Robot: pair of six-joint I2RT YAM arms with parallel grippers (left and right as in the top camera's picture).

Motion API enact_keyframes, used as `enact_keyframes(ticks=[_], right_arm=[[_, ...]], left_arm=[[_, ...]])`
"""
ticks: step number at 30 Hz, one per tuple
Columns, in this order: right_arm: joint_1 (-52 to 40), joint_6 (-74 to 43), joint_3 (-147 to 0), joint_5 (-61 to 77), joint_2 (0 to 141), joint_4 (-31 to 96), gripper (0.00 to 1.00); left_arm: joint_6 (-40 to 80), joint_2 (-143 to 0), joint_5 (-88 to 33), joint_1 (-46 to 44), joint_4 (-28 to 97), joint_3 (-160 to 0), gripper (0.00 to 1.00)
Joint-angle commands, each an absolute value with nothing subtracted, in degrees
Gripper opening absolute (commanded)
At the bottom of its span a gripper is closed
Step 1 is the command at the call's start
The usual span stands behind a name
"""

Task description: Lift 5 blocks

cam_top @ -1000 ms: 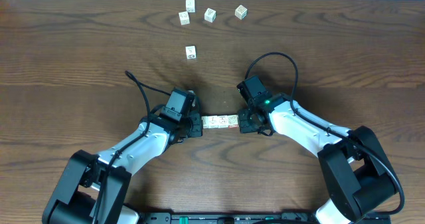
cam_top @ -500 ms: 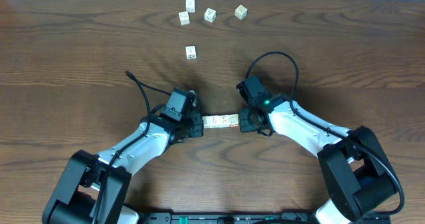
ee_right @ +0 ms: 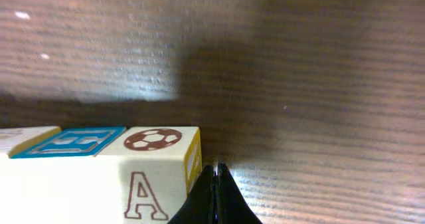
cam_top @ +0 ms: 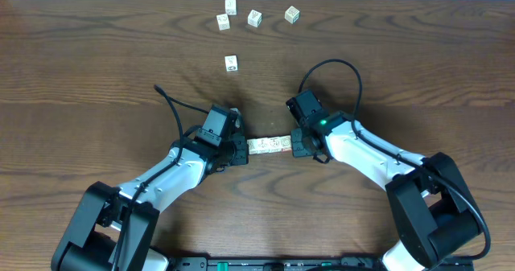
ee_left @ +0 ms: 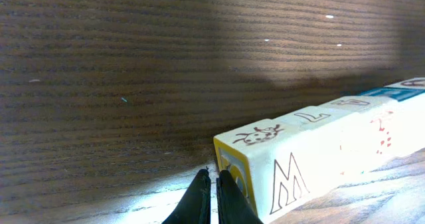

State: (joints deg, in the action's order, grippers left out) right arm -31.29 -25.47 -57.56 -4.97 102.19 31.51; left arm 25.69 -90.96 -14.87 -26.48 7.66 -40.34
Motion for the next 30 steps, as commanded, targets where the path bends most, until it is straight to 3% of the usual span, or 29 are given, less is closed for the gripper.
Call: enact_keyframes(ticks=[1, 15, 19, 30], right_arm=[[-30.9, -26.3, -59.4, -4.4, 101.6, 31.4, 0.01], [-31.4, -26.3, -59.4, -0.8, 101.6, 33.4, 0.01], [-32.2, -26.3, -59.4, -0.8, 101.6, 33.4, 0.07], [-32.3, -26.3, -59.4, -0.8, 101.6, 33.2, 0.11]], left_arm=[[25.6, -90.3, -16.8, -27.2, 7.5, -42.2, 0.07], [25.5, -90.3, -16.8, -27.2, 7.5, -42.2, 0.07], [25.6, -90.3, -15.2, -27.2, 7.8, -42.2, 0.08], [25.6, -90.3, -10.4, -27.2, 9.6, -42.2, 0.08]])
